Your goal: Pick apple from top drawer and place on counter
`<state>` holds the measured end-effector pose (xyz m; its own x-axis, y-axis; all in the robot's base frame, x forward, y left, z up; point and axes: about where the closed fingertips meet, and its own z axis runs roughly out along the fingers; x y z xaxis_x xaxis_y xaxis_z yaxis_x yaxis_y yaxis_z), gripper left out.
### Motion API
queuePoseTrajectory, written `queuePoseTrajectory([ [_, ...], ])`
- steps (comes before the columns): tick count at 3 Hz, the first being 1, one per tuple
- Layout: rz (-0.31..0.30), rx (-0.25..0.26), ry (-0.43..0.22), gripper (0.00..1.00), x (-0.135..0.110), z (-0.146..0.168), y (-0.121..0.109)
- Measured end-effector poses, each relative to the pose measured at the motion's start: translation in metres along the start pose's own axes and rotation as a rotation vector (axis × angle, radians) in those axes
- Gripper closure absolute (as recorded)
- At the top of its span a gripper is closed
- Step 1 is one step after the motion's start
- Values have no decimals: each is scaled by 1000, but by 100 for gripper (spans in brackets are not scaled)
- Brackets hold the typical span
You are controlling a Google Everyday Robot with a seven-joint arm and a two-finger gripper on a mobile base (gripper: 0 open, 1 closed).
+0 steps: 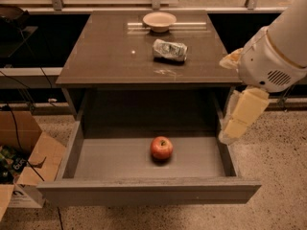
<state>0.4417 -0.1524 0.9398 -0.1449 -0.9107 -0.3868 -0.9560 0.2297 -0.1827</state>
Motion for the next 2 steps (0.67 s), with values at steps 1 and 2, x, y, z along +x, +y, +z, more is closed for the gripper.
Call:
queuePoseTrajectory([
  [1, 5, -32, -87, 0, -19, 35, 8],
  [2, 54, -86, -188, 0, -26, 82, 13],
])
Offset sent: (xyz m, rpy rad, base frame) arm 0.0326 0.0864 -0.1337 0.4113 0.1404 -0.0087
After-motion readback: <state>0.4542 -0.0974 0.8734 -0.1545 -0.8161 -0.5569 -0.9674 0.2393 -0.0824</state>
